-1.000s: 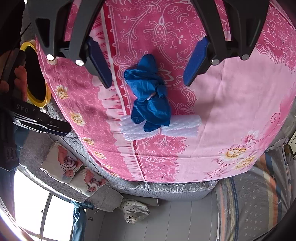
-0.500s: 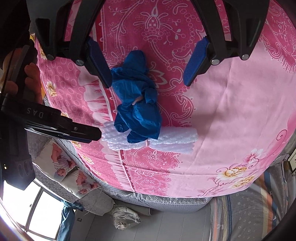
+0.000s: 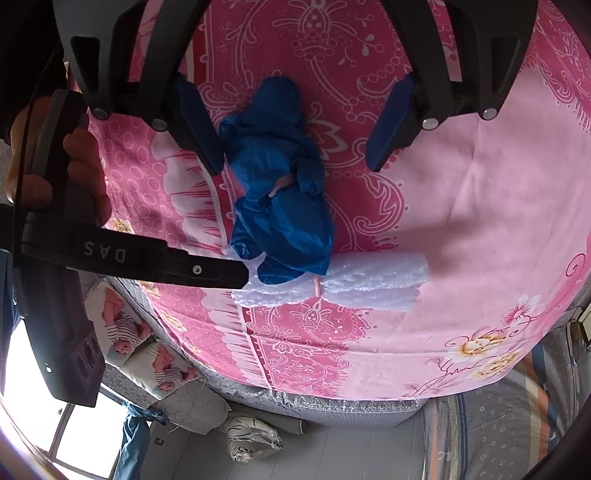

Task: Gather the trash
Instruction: 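Grasp the blue glove with the left tool while the right tool grasps the white foam sleeve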

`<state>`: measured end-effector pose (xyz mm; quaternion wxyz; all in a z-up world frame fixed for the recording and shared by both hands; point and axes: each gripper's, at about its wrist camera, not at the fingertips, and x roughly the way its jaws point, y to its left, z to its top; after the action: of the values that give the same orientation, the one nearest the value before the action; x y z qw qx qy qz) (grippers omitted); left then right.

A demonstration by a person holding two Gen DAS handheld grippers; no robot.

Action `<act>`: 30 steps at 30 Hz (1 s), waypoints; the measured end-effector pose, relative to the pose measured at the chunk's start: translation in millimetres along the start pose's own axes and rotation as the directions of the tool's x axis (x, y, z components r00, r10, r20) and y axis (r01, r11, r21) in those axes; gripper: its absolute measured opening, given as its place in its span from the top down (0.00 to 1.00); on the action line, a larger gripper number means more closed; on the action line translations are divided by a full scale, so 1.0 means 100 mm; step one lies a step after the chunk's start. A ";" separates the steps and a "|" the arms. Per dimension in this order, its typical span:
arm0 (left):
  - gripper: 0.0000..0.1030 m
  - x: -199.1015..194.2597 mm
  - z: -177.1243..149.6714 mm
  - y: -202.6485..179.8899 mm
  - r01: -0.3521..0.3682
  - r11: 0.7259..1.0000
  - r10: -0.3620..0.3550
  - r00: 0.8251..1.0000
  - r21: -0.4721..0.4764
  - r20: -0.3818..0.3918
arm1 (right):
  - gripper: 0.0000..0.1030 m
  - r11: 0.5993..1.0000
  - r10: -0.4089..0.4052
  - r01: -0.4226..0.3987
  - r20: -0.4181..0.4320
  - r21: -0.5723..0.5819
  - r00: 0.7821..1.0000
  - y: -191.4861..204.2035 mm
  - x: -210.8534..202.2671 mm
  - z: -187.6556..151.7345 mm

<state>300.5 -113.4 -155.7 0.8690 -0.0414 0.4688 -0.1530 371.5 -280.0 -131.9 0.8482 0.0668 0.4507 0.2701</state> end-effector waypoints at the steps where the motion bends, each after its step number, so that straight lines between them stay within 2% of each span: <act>1: 0.27 0.01 0.01 -0.01 0.002 1.000 -0.002 1.000 0.001 0.000 | 0.51 1.000 0.011 -0.011 -0.005 0.007 1.000 -0.01 0.02 0.01; 14: 0.27 0.15 0.12 0.05 0.021 0.999 -0.021 1.000 -0.030 -0.002 | 0.49 0.998 0.060 -0.060 -0.043 0.001 0.997 0.08 0.27 0.24; 17: 0.27 0.15 0.11 0.08 0.037 0.998 -0.037 0.999 -0.046 0.008 | 0.43 0.996 0.085 -0.086 -0.041 -0.008 0.996 0.13 0.30 0.32; 24: 0.29 0.15 0.09 0.10 0.042 0.998 -0.040 0.999 -0.052 0.033 | 0.43 0.996 0.069 -0.074 -0.094 -0.051 0.993 0.26 0.52 0.49; 26: 0.34 0.17 0.09 0.11 0.034 0.998 -0.033 0.999 -0.054 0.035 | 0.46 0.995 0.055 -0.064 -0.111 -0.073 0.992 0.30 0.59 0.50; 28: 0.40 0.18 0.11 0.13 0.035 0.997 -0.032 0.999 -0.062 0.040 | 0.55 0.995 0.053 -0.062 -0.119 -0.075 0.992 0.32 0.65 0.51; 30: 0.53 0.19 0.12 0.14 0.036 0.997 -0.033 0.998 -0.068 0.044 | 0.63 0.995 0.049 -0.058 -0.117 -0.076 0.992 0.32 0.68 0.53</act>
<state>323.2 -106.9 -167.0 0.8742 -0.0826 0.4541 -0.1508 431.3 -210.9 -138.7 0.8152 0.0296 0.4857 0.3140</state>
